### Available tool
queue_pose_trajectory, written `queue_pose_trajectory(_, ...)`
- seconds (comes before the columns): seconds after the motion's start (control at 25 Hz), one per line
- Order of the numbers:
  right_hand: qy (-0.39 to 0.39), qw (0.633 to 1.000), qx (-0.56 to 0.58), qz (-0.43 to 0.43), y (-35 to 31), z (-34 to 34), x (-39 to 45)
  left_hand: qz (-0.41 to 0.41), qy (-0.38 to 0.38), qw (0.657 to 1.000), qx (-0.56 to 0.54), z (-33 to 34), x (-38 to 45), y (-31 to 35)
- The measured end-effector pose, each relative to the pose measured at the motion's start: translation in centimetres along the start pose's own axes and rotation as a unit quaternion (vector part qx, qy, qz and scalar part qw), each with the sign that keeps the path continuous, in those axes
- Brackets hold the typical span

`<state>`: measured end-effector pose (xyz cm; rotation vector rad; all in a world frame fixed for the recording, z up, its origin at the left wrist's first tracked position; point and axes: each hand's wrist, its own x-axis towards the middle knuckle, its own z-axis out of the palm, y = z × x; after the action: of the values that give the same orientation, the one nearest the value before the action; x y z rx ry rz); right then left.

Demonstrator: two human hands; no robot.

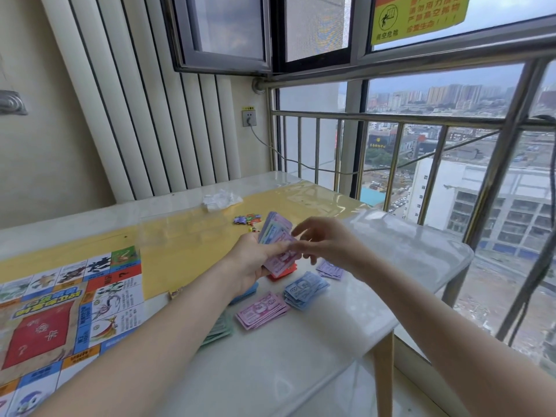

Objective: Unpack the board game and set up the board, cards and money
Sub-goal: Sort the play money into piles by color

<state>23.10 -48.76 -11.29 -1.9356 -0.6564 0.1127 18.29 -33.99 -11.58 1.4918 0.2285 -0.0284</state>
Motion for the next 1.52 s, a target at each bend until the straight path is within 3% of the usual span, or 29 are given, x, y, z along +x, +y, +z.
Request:
queue_pose_trajectory(0.24,0.008,0.999,0.051,0.003,-1.1,0.9,0.2,-0.014,-0.088,0.993,-0.074,-3.0,-1.0,1.5)
queue_pose_trajectory(0.56,0.004,0.999,0.049,-0.001,-1.8,1.9,0.3,0.027,-0.032,0.999,-0.033,-4.6,-1.8,1.5)
queue_pose_trajectory(0.76,0.019,1.000,0.000,0.009,-2.5,2.7,-0.1,0.025,-0.046,0.998,-0.033,-5.1,-2.7,1.2)
queue_pose_trajectory(0.96,-0.035,0.992,-0.026,0.115,-2.8,4.1,-1.2,0.015,-0.008,1.000,-0.016,-6.6,-3.7,0.7)
queue_pose_trajectory(1.08,-0.059,0.976,-0.166,0.128,-2.5,5.9,-2.1,0.012,0.019,0.999,-0.031,-7.3,-4.3,0.6)
queue_pose_trajectory(1.2,-0.032,0.929,-0.358,0.087,-2.4,7.2,-3.2,0.005,0.021,0.999,-0.035,-7.3,-5.0,0.2)
queue_pose_trajectory(1.32,-0.025,0.901,-0.427,0.071,-2.7,7.2,-3.4,-0.006,0.025,0.999,-0.021,-7.5,-5.3,0.0)
queue_pose_trajectory(1.4,-0.007,0.915,-0.399,0.061,-3.0,6.8,-3.0,-0.015,0.030,0.999,-0.007,-7.6,-5.3,-0.1)
queue_pose_trajectory(1.52,0.035,0.977,-0.200,0.070,-3.9,6.2,-2.0,-0.018,0.034,0.999,0.012,-7.5,-5.1,-0.1)
